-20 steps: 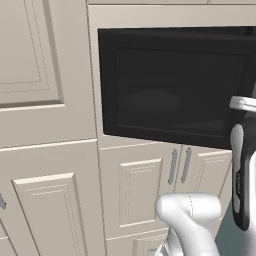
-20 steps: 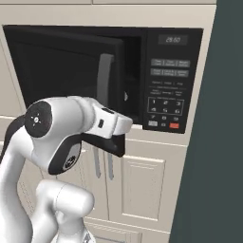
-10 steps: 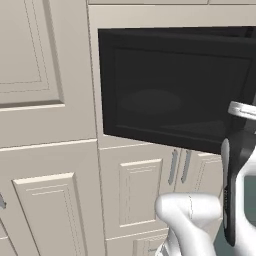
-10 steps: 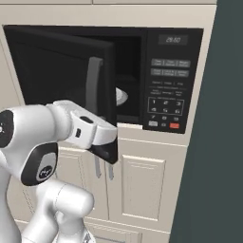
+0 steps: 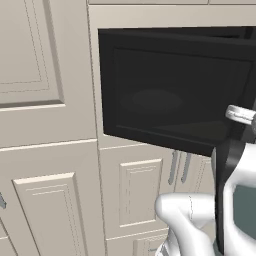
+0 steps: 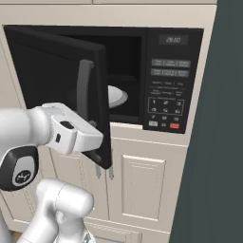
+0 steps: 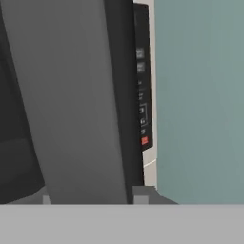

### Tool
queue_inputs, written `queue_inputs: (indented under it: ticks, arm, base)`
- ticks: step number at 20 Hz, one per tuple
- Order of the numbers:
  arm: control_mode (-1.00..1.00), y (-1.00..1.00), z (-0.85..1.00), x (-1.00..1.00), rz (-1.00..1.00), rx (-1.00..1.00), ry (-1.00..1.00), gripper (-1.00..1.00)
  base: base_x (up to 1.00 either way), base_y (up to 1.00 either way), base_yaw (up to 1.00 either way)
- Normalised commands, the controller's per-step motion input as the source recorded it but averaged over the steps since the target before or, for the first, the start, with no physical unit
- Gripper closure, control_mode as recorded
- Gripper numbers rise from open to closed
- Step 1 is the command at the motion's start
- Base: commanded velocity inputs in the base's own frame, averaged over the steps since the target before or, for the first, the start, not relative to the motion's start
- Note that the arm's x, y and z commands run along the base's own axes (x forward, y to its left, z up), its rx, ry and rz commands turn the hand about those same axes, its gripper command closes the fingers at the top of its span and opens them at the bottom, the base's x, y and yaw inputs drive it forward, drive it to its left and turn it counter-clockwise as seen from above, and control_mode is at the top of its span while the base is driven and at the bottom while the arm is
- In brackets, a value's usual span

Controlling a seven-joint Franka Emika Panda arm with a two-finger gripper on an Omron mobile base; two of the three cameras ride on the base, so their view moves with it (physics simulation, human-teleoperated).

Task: Pick the corn from the counter and place it in the microwave. Then turn on the microwave.

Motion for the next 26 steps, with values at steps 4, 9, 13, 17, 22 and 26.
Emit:
queue_inputs:
  ticks: [4,9,13,17,22,26]
  arm:
    - [-1.00,0.08,0.00,-0.35,-0.08,-0.03,-0.03,1.00]
    - [-1.00,0.06,0.00,-0.30,-0.07,-0.03,-0.02,1.00]
    - [-1.00,0.05,0.00,-0.28,-0.07,-0.03,-0.04,1.00]
    - [-1.00,0.05,0.00,-0.28,-0.07,-0.03,-0.04,1.00]
    - [-1.00,0.05,0.00,-0.30,-0.06,-0.04,-0.05,1.00]
    - [-1.00,0.01,0.00,-0.28,-0.04,-0.04,-0.05,1.00]
  base:
    - [0.00,0.00,0.00]
    - [0.00,0.00,0.00]
    - [0.00,0.00,0.00]
    - [0.00,0.00,0.00]
    - [0.00,0.00,0.00]
    - [0.00,0.00,0.00]
